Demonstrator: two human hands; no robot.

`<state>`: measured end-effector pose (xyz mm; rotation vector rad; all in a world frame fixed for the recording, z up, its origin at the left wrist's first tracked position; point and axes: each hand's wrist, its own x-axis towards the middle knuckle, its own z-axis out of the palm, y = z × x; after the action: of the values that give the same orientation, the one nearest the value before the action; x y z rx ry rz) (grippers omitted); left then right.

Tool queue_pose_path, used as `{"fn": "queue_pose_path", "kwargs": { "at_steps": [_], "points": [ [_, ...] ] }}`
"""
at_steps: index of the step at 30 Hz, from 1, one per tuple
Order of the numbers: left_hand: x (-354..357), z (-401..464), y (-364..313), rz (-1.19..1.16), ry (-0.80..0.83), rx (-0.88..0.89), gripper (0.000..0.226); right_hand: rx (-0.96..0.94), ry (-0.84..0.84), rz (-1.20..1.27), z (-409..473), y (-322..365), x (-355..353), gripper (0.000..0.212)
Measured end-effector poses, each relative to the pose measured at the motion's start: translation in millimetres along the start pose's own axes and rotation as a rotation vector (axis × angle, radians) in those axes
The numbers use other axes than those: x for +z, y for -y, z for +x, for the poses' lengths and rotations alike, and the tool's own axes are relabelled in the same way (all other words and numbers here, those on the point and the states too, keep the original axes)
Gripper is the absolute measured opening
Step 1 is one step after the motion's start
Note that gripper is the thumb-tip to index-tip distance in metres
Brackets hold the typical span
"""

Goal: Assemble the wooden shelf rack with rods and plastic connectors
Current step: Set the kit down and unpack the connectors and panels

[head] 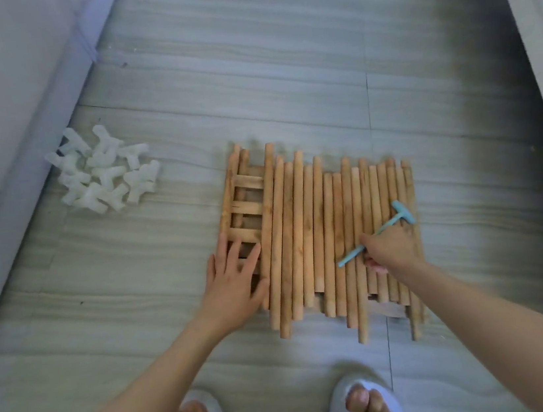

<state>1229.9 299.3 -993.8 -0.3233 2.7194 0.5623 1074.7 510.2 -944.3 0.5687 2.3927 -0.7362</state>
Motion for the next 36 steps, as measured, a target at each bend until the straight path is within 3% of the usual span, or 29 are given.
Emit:
{"fn": "queue_pose_path", "kwargs": {
  "at_steps": [3, 7, 10, 13, 16, 18, 22, 27, 36],
  "points": [
    [5.5, -0.5, 2.9, 0.017, -0.024, 0.012, 0.065, -0.031, -0.065, 0.113, -3.0, 10.3, 4.4, 0.012],
    [-0.5, -0.5, 3.9, -0.071, -0.008, 0.011, 0.058, -0.423, 0.040, 0.120, -33.5, 27.0, 19.0, 0.002],
    [-20.2, -3.5, -4.0, -0.563, -0.190, -0.079, 0.043, -0.677, 0.181, -0.046, -63.3, 32.6, 35.9, 0.001],
    [-50.5, -9.7, -12.7, -1.224, -0.253, -0.302, 0.056, -0.858, 0.253, -0.225, -87.8, 39.4, 50.9, 0.007],
    [-67.9, -13.0, -2.7, -1.468, -0.314, -0.350, 0.037, -0.955, 0.329, -0.312, -104.6, 47.2, 68.6, 0.009],
    [-71.1, -17.0, 10.9, -1.612, -0.358, -0.407, 0.016, -0.955, 0.377, -0.309, -109.6, 53.6, 80.3, 0.015],
    [-65.9, -25.3, 51.5, -1.821, -0.430, -0.623, 0.018, -0.973, 0.346, -0.472, -98.2, 66.1, 93.3, 0.037],
    [-70.7, -11.3, 134.4, -1.968, -0.674, -0.966, 0.013, -0.888, 0.213, -0.753, -80.2, 75.1, 100.1, 0.053],
    [-93.1, 37.0, 187.1, -1.862, -0.869, -1.044, 0.040, -0.760, 0.200, -0.805, -71.0, 73.3, 106.7, 0.058]
  ]
}}
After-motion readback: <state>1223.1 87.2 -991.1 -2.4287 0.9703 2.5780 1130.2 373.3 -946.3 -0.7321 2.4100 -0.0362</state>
